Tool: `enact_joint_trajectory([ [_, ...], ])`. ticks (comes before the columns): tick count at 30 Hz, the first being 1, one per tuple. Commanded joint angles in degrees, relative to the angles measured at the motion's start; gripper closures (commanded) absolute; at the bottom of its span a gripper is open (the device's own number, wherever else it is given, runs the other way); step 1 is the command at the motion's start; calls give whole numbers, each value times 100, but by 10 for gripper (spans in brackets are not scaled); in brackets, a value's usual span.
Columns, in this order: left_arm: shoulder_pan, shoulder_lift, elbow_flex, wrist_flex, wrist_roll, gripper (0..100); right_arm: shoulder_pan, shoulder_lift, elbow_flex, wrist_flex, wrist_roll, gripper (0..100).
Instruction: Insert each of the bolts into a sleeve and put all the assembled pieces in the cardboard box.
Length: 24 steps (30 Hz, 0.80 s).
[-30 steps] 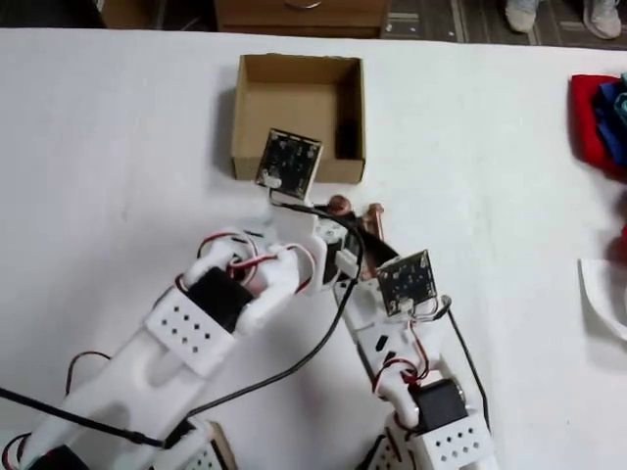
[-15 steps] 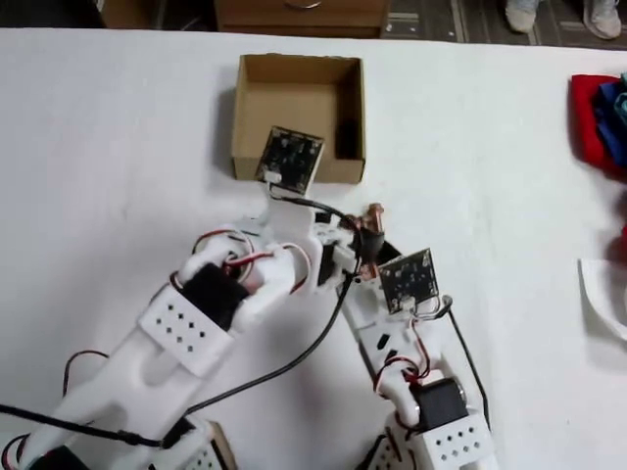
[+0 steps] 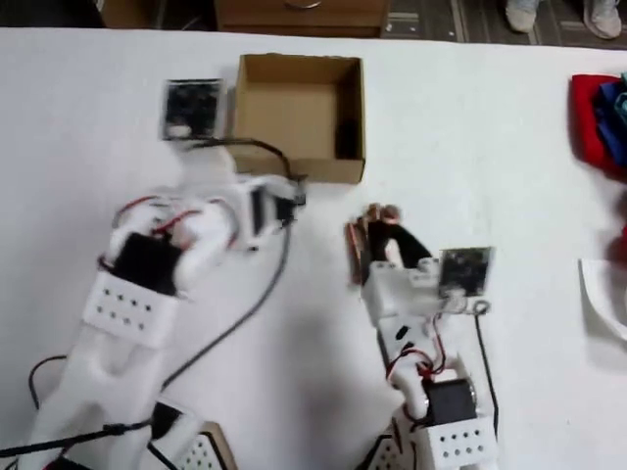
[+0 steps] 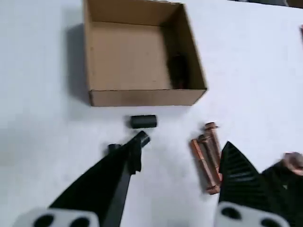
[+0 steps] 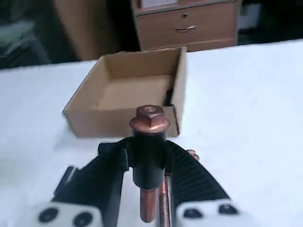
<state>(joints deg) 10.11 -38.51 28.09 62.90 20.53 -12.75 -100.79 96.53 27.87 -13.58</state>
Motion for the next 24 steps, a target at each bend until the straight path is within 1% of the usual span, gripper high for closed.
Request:
enact_joint_trajectory([
  [1,-563,-114,277,615,-264,721,198,-40,26,-154,-264,978],
  [4,-862,-114,1051,571,-1240,721,224,4,-264,-136,-18,978],
  [6,-1178,-114,1446,211,-1811,721,224,4,-695,-145,211,978],
  [9,-1829,-105,1930,-413,-2295,721,207,13,-1495,-145,431,978],
  [12,-2303,-105,2510,-1037,-2303,721,207,136,-2163,-154,624,978],
  [15,-2400,-105,3275,-1749,-2338,721,207,769,-2681,-154,738,978],
  [18,-2382,-105,3969,-2629,-2330,721,207,1912,-3349,-127,738,978],
  [20,-2382,-105,4251,-2998,-2312,721,207,2862,-3930,-92,712,978],
  [24,-2374,-105,4382,-3121,-2338,721,198,4927,-5380,418,695,978],
])
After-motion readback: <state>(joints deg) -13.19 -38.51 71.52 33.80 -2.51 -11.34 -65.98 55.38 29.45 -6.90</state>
